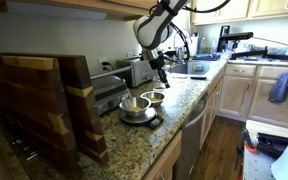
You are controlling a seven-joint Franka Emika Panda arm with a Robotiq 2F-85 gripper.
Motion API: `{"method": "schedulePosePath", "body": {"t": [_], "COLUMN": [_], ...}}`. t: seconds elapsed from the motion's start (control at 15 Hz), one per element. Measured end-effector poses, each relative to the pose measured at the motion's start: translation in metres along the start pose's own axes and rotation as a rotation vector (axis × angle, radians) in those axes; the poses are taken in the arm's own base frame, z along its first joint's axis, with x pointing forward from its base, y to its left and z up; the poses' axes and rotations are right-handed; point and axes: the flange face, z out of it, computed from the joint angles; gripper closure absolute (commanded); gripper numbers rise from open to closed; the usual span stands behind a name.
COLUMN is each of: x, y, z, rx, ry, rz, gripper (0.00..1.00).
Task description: Transfer one spoon of contents from the left bowl to the right bowl
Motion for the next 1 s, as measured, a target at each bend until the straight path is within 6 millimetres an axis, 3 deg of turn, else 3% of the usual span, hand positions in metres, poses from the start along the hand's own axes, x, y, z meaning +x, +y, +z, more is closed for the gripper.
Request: {"method": "schedulePosePath", "body": {"t": [0.33,1.0], "x": [0.025,0.067], "y": [-0.014,-0.058], "z": [0.005,0.023], "rx": [-0.174,-0.320], "ry": [-0.122,-0.310], "rz": [-0.030,-0.197], "gripper": [0.97,0.97]}}
